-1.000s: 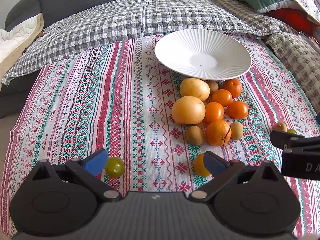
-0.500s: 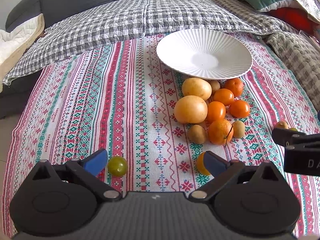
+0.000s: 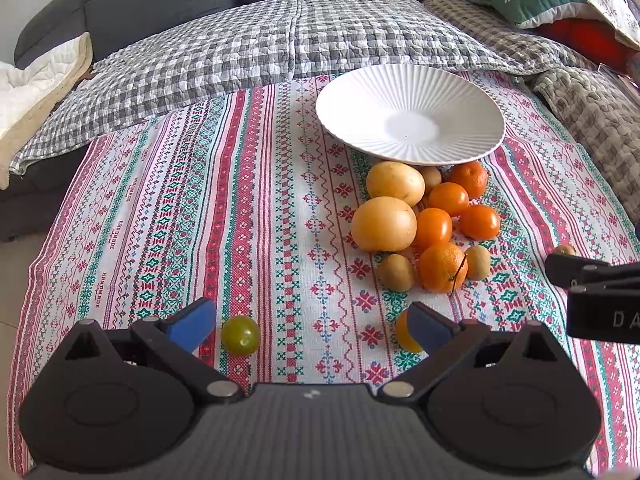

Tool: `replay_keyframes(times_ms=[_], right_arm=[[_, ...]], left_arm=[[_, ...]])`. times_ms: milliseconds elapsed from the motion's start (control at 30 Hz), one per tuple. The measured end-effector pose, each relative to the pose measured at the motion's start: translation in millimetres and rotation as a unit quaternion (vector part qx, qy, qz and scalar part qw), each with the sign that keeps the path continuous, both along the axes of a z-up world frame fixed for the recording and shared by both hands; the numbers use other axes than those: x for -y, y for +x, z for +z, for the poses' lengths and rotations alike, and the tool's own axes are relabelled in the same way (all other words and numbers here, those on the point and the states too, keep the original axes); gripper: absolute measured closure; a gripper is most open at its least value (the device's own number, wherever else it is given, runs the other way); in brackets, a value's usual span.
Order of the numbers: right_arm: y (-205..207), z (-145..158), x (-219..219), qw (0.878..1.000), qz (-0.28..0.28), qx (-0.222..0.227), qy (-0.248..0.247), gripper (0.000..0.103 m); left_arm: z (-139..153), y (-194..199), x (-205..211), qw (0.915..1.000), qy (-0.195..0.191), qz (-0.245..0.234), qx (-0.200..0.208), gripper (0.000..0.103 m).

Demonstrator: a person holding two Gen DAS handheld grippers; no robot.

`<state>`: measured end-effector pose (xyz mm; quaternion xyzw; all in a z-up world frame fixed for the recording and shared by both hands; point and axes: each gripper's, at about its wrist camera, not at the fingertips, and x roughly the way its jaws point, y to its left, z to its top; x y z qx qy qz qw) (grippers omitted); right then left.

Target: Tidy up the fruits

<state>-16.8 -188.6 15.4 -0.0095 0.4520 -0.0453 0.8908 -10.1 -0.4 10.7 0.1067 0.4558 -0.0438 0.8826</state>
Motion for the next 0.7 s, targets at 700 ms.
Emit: replay_keyframes(times_ms=[700], right_arm=[[5.2, -1.0, 4.9, 1.000, -0.015, 0.002, 0.018, 0.000]], left_arm=[[-2.8, 5.4, -3.2, 0.9999, 0.005, 0.011, 0.004, 0.009]])
